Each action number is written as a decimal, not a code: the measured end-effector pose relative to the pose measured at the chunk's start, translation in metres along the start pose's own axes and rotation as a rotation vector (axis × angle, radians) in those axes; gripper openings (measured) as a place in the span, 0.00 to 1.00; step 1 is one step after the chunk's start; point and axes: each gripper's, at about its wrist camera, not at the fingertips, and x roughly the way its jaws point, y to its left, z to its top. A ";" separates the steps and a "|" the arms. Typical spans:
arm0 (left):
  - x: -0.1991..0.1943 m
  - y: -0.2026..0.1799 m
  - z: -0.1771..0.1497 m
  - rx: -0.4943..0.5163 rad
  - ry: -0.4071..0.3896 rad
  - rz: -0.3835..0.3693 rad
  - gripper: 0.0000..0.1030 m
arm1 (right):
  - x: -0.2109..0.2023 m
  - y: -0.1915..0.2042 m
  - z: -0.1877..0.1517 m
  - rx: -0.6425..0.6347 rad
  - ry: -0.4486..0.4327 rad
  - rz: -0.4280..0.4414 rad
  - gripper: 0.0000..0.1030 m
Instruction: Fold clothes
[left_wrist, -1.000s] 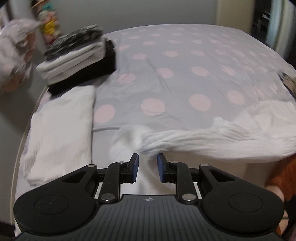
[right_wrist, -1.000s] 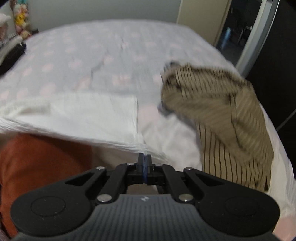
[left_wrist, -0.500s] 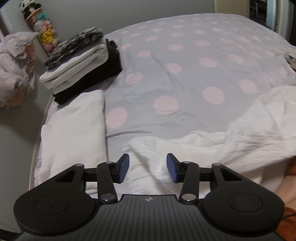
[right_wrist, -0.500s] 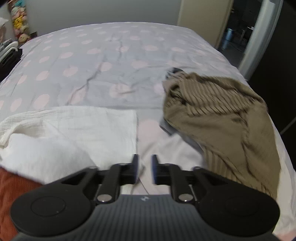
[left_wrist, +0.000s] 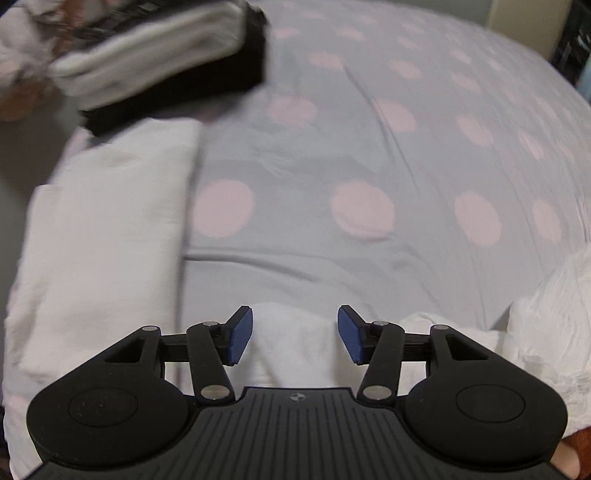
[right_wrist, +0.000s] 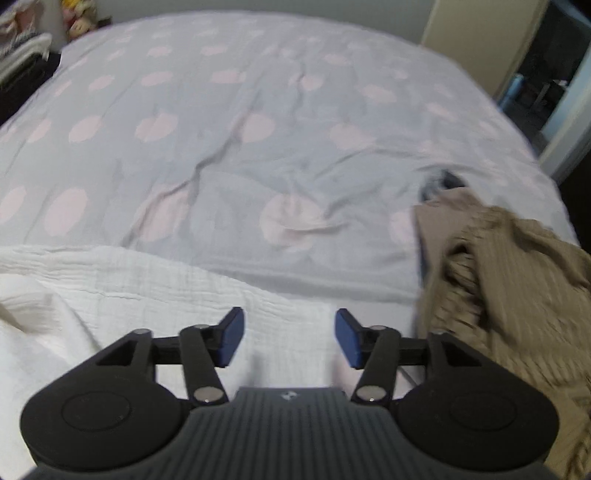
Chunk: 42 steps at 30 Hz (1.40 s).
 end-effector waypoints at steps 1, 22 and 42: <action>0.007 -0.002 0.000 0.011 0.028 -0.003 0.59 | 0.010 0.002 0.002 -0.010 0.020 -0.012 0.65; -0.012 -0.021 0.004 -0.005 -0.032 0.122 0.10 | -0.019 -0.012 0.041 0.062 -0.098 -0.120 0.04; -0.102 -0.006 0.037 -0.109 -0.292 0.253 0.09 | -0.119 -0.065 0.112 0.270 -0.392 -0.412 0.04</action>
